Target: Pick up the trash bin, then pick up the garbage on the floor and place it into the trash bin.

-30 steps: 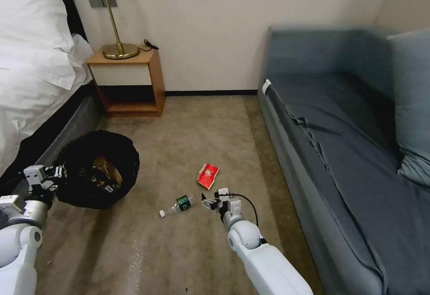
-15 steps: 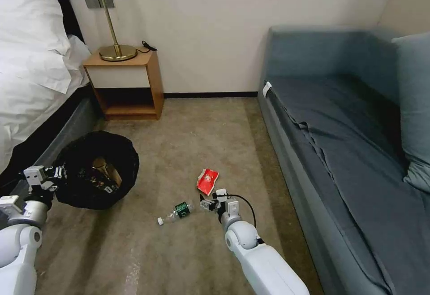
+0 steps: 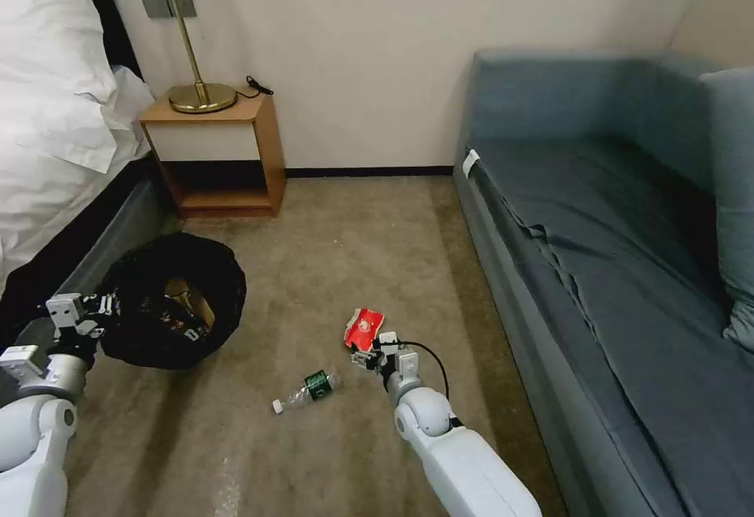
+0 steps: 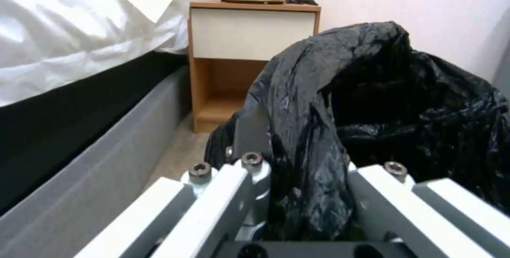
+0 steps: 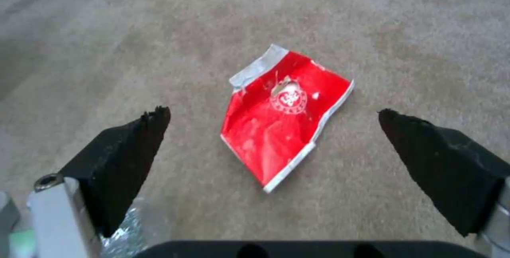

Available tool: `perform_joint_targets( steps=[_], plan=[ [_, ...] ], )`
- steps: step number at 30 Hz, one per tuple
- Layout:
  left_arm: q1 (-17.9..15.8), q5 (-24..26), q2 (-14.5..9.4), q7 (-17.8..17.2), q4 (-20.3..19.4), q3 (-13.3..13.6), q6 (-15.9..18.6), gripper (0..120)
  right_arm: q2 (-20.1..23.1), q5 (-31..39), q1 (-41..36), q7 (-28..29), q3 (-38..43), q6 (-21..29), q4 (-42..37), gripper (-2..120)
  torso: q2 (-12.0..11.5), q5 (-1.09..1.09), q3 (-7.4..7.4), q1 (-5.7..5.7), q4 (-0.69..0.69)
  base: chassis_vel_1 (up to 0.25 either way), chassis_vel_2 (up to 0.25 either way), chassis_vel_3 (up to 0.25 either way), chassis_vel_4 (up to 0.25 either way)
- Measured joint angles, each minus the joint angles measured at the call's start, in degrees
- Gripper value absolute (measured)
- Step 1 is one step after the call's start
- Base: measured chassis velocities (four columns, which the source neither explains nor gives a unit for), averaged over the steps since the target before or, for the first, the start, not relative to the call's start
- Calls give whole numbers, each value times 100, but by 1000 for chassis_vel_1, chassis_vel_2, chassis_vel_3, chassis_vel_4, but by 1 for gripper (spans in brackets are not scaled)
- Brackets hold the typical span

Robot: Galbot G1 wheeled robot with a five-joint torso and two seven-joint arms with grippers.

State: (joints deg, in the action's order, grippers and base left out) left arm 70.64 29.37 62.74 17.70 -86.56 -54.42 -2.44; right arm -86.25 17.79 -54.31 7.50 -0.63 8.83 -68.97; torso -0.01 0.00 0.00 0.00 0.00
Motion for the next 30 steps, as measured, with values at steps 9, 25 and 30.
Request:
perform_joint_targets(
  steps=[9,25,30],
  plan=[
    [92,1,2,17,1,-17,-43,5,-55,-118,-4,-18,-12,-32,127,100,0,0,0,0,0,-57,69,66,-62],
    [307,-136,132,22,-182,-21,-50,5,292,40,282,-64,-470,5,246,100,1,1,0,0,1,-61,66,54,-59],
    [441,-329,258,21,-360,83,-51,5,552,-84,379,-205,-738,5,235,100,0,1,0,0,-2,-68,46,59,-58]
  ],
)
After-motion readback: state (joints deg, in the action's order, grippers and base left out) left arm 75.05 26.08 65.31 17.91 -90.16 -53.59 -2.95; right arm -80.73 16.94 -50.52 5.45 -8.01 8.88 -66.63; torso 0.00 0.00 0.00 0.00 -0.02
